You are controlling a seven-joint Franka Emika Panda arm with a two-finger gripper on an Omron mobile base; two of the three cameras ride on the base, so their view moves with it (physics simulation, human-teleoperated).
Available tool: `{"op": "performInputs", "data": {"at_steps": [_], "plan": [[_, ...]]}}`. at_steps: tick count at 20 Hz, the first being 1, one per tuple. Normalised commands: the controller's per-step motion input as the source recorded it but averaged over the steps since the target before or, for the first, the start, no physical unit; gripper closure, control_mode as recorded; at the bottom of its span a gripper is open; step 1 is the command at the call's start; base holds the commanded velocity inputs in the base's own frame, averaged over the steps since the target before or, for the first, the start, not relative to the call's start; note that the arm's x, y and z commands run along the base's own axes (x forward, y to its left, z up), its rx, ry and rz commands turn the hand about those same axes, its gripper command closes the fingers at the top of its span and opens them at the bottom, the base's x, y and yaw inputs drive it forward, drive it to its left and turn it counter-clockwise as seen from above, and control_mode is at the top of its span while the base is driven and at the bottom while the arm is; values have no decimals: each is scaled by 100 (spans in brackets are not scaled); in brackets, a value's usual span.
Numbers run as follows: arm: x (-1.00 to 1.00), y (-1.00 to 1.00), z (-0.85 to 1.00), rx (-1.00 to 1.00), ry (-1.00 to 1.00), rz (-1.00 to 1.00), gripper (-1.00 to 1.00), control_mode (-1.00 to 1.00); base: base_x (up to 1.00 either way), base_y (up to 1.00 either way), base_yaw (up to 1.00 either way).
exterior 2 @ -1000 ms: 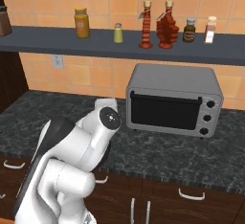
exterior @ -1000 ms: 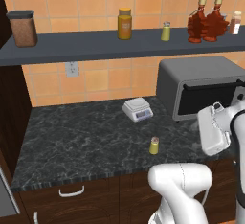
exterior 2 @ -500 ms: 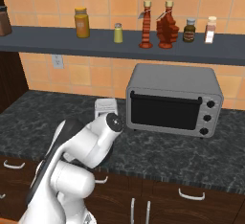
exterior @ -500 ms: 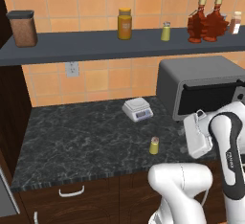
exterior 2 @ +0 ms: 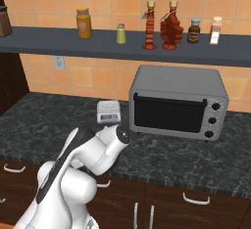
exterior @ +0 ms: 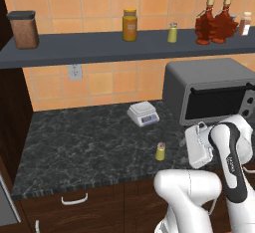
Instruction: Put the shaker and condiment bottle from the counter next to their counterparts in the cabinet.
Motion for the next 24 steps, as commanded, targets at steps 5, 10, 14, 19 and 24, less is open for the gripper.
{"op": "performInputs", "data": {"at_steps": [5, 10, 14, 19, 24], "plan": [[36, 0, -28, 2, 5, 0, -100, -100, 0, 0, 0], [37, 0, -12, 0, 0, 0, -100, -100, 0, 0, 0], [43, 2, -16, 1, 6, 0, -100, -100, 0, 0, 0], [34, 15, -26, 6, 14, 0, -100, -100, 0, 0, 0], [27, 15, -26, 9, 15, 0, -100, -100, 0, 0, 0]]}}
